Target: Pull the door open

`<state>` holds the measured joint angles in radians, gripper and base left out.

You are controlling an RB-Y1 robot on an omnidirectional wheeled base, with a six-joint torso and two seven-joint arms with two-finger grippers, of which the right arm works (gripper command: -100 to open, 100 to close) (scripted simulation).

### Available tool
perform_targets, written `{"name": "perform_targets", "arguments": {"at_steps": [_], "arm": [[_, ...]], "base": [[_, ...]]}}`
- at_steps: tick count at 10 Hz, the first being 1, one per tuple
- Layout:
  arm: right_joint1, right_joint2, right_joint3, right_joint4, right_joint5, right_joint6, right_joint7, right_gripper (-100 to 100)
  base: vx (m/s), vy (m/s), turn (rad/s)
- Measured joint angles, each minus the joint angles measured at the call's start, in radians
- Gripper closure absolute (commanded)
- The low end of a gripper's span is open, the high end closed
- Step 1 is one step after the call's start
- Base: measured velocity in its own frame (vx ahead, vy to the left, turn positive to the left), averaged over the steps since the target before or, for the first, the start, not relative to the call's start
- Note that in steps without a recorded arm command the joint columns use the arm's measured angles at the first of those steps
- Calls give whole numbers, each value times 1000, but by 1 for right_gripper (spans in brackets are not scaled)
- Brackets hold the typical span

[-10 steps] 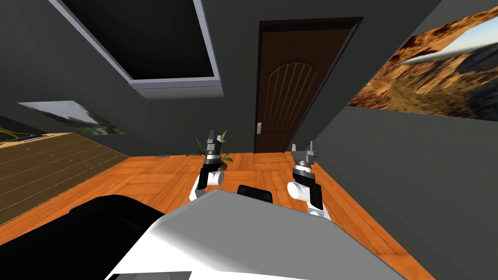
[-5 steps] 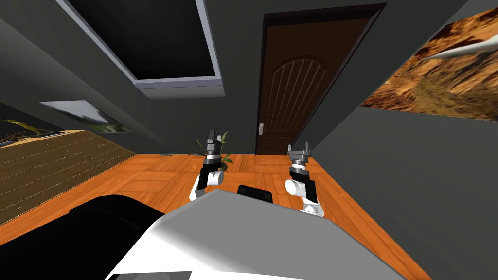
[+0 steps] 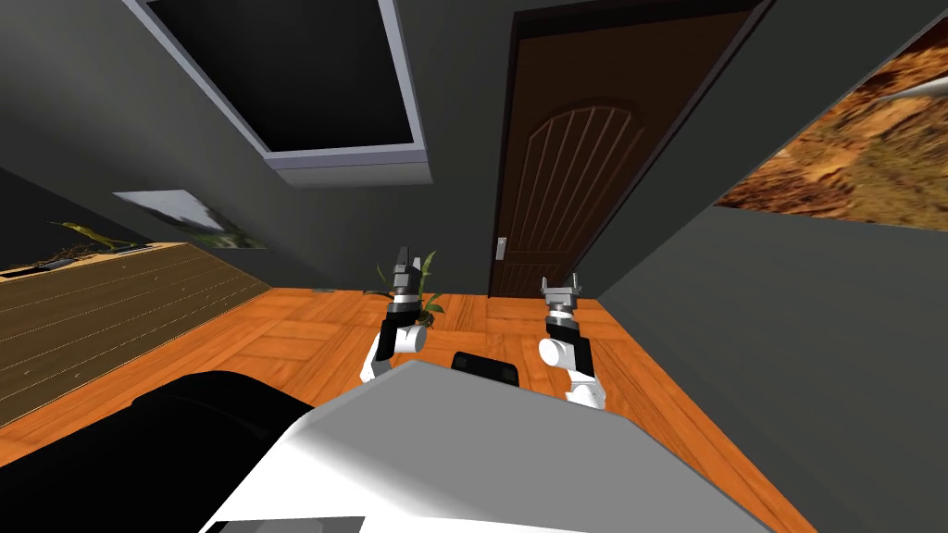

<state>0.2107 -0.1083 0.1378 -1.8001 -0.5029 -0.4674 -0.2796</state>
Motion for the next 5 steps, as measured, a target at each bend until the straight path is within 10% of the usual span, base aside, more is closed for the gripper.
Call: {"name": "perform_targets", "arguments": {"at_steps": [5], "arm": [[-67, -10, 15, 109, -95, 5, -77, -100]], "base": [[97, -23, 92]]}}
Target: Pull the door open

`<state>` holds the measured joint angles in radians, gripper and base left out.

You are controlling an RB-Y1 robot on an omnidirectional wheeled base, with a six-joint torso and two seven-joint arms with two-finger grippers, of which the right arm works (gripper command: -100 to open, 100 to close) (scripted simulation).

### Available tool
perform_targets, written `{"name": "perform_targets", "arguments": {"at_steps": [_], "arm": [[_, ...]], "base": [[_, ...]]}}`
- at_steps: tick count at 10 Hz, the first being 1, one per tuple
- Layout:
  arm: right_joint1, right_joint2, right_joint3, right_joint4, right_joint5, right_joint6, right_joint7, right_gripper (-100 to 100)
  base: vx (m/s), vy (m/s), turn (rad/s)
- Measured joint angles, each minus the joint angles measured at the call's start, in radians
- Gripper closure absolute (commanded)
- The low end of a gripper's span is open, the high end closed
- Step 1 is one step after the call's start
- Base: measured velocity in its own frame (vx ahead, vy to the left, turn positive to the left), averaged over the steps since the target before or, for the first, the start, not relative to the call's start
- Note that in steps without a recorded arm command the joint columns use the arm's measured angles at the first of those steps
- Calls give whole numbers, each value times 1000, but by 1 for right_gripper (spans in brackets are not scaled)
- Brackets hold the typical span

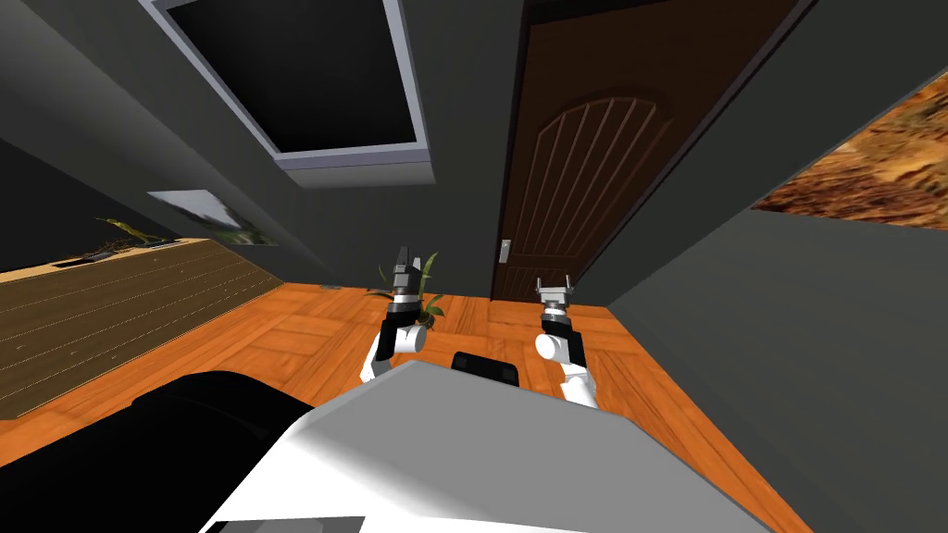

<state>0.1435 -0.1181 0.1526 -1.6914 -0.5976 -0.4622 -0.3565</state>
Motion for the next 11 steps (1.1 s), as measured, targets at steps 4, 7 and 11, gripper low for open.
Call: {"name": "perform_targets", "arguments": {"at_steps": [4, 7, 11], "arm": [[-50, -10, 16, 92, -74, -7, -65, -100], [-88, -20, 27, 163, -129, -12, -115, -100], [-135, -27, 41, 247, -198, -15, -174, -100]], "base": [[101, -17, 84], [97, -21, 87], [94, -18, 86]]}}
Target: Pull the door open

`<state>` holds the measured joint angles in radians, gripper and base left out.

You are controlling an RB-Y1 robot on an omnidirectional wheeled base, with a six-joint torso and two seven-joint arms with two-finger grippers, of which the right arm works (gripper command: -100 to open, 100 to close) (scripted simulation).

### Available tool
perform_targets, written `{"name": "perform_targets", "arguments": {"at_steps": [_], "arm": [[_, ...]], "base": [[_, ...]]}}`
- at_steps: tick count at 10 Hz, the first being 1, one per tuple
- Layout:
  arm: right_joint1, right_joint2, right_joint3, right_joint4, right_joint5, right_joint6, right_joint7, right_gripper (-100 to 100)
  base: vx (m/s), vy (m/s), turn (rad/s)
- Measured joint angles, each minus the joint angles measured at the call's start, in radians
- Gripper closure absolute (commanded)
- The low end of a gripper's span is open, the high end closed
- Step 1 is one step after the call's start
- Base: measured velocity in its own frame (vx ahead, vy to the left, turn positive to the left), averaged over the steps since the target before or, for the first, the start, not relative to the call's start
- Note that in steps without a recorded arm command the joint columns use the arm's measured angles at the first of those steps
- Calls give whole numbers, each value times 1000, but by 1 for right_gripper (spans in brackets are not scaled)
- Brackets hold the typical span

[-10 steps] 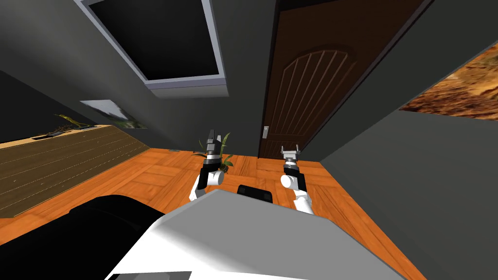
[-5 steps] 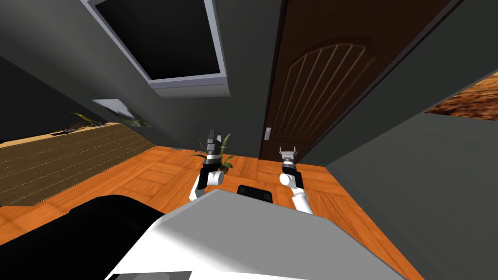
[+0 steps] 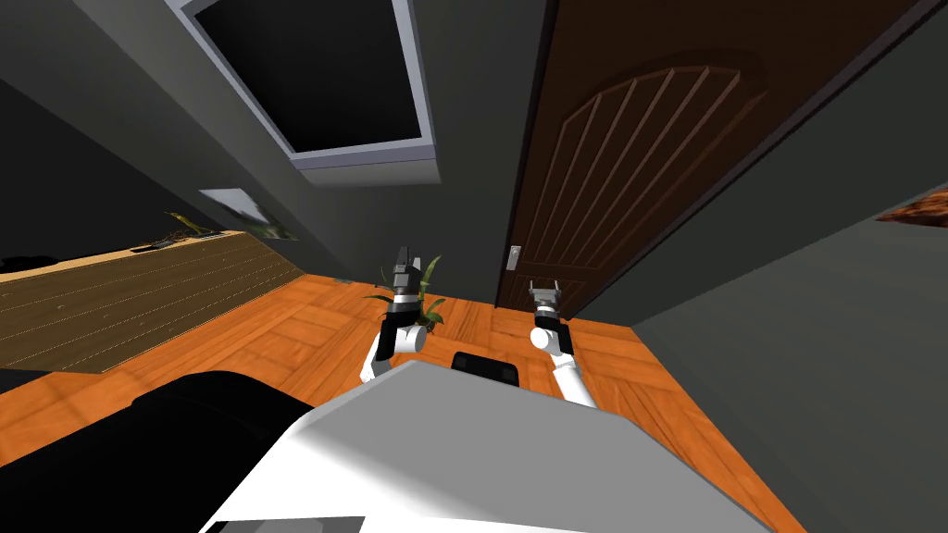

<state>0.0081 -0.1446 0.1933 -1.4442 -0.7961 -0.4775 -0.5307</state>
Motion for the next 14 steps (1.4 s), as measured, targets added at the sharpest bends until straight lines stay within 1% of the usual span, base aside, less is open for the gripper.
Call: {"name": "perform_targets", "arguments": {"at_steps": [2, 4, 5, 7, 8, 9, 10, 14], "arm": [[-27, -5, 8, 48, -33, -4, -32, -100], [-46, -6, 13, 83, -65, -5, -58, -100], [-60, -10, 17, 107, -80, -6, -73, -100], [-78, -9, 20, 136, -112, -3, -93, -100], [-91, -10, 24, 159, -124, -6, -107, -100], [-105, -11, 27, 183, -146, -6, -123, -100], [-114, -15, 32, 202, -163, -7, -141, -100], [-159, -20, 44, 281, -224, -11, -194, -100]], "base": [[95, -23, 74], [89, -23, 77], [99, -16, 71], [103, -5, 71], [123, -12, 114], [121, -17, 112], [87, -18, 56], [113, -10, 84]]}}
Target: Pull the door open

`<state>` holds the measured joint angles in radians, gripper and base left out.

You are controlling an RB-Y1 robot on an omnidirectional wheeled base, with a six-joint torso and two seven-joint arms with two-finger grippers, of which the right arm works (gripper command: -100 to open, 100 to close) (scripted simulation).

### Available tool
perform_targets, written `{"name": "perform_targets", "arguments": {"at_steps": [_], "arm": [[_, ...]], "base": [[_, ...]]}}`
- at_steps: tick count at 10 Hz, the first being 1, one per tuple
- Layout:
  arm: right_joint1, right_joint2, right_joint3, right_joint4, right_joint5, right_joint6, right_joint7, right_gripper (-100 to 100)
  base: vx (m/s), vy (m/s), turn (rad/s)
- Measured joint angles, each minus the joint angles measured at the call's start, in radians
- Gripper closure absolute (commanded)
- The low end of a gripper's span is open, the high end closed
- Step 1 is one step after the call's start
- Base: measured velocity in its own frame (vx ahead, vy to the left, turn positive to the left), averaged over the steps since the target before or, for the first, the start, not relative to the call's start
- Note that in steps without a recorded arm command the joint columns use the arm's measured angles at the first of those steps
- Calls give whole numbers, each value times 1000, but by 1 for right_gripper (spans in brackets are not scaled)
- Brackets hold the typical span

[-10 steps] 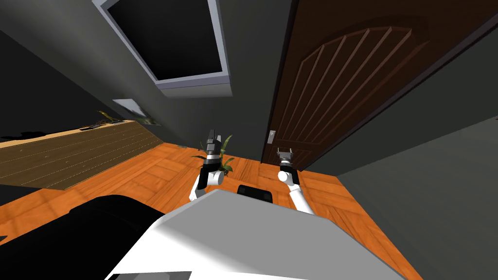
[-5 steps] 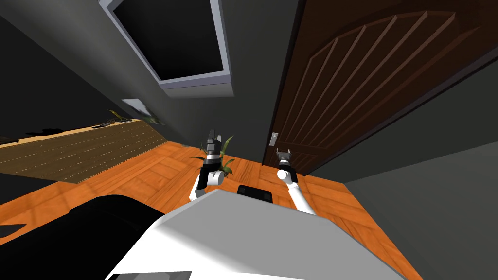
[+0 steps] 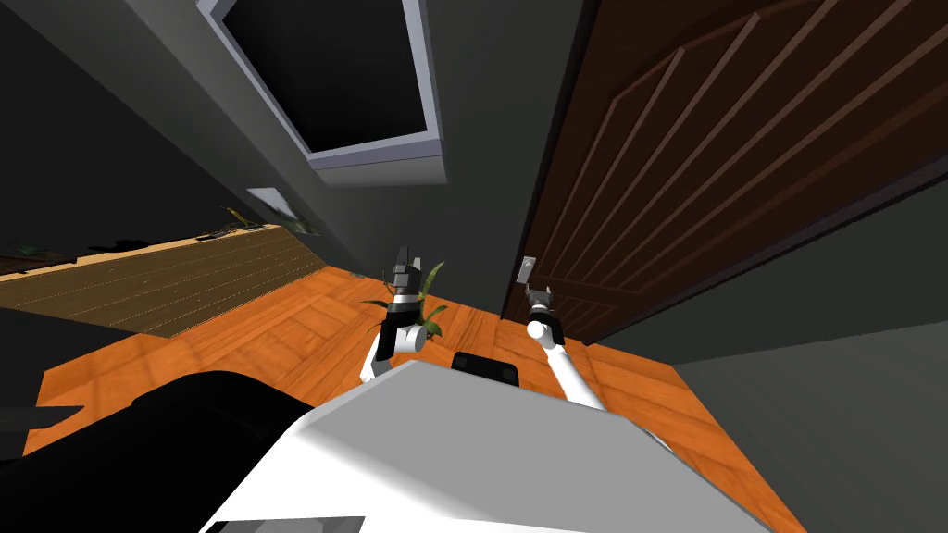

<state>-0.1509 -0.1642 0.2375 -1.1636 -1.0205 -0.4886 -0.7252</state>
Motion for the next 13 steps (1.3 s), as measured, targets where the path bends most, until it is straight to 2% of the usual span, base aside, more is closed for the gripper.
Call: {"name": "perform_targets", "arguments": {"at_steps": [3, 4, 5, 7, 8, 9, 10, 11, 13], "arm": [[-36, -4, 10, 63, -49, -3, -45, -100], [-38, -4, 10, 65, -51, -3, -48, -100], [-53, -14, 5, 93, -54, -13, -61, -100], [-75, -31, -18, 134, -66, -30, -80, -100], [-67, -39, -39, 126, -76, -28, -74, -100], [-54, -49, -67, 110, -91, -21, -59, -100], [-70, -61, -62, 147, -86, -36, -79, -100], [-62, -67, -78, 139, -94, -36, -80, -100], [-76, -77, -94, 162, -101, -38, -82, -100]], "base": [[109, 5, 68], [-31, -54, 221], [-82, -95, 306], [-32, -63, 279], [115, -28, 319], [123, -22, 84], [153, -4, 117], [173, 20, 111], [167, -7, 87]]}}
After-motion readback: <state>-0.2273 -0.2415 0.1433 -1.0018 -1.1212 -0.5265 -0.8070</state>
